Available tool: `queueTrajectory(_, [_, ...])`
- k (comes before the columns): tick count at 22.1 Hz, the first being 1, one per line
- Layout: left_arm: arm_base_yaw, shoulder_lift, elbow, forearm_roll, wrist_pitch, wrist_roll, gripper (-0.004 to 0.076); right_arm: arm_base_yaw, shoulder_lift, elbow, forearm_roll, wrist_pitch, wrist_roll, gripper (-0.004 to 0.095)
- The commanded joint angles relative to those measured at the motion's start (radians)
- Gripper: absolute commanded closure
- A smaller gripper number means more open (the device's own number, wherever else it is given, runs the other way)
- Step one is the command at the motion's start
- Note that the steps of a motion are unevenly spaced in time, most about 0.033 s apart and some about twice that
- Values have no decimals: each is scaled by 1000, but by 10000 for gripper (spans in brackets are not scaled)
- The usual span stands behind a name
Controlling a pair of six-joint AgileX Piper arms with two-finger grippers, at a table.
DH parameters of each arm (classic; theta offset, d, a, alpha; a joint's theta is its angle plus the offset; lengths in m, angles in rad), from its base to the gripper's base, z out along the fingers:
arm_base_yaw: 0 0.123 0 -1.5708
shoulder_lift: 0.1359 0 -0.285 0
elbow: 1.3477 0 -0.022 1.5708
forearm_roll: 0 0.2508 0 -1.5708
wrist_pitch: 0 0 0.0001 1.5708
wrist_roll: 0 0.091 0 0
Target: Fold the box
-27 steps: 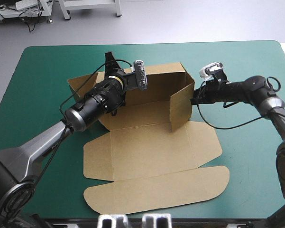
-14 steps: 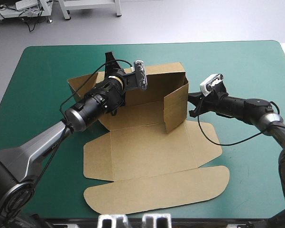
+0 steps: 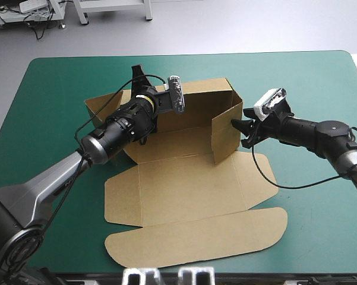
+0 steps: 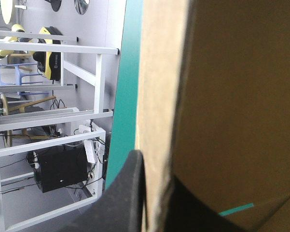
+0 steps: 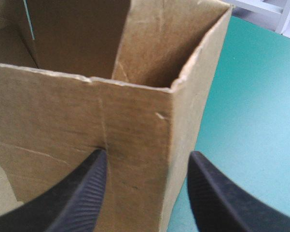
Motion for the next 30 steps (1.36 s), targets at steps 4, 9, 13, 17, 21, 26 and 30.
queueTrajectory(4, [-5,-41,-28,-5,-40,-3,734,-3,15,-23,178,134,-198,190])
queueTrajectory(9, [-5,-41,-28,-15,-49,-3,734,-3,24,-23,180,174,-194,162])
queueTrajectory(13, [-35,-31,-36,-33,-48,-14,733,97,24,-25,186,60,-175,153])
queueTrajectory(17, [-54,22,-120,-34,73,-102,733,213,24,-50,193,-232,-90,152])
queueTrajectory(21, [-55,17,-130,-69,-28,-107,733,246,24,-92,222,-453,-84,196])
queueTrajectory(26, [-55,17,-130,-192,35,30,733,246,24,-104,242,-491,-46,428])
queueTrajectory(30, [-55,17,-130,-382,103,205,734,246,24,-104,223,-450,-46,681])
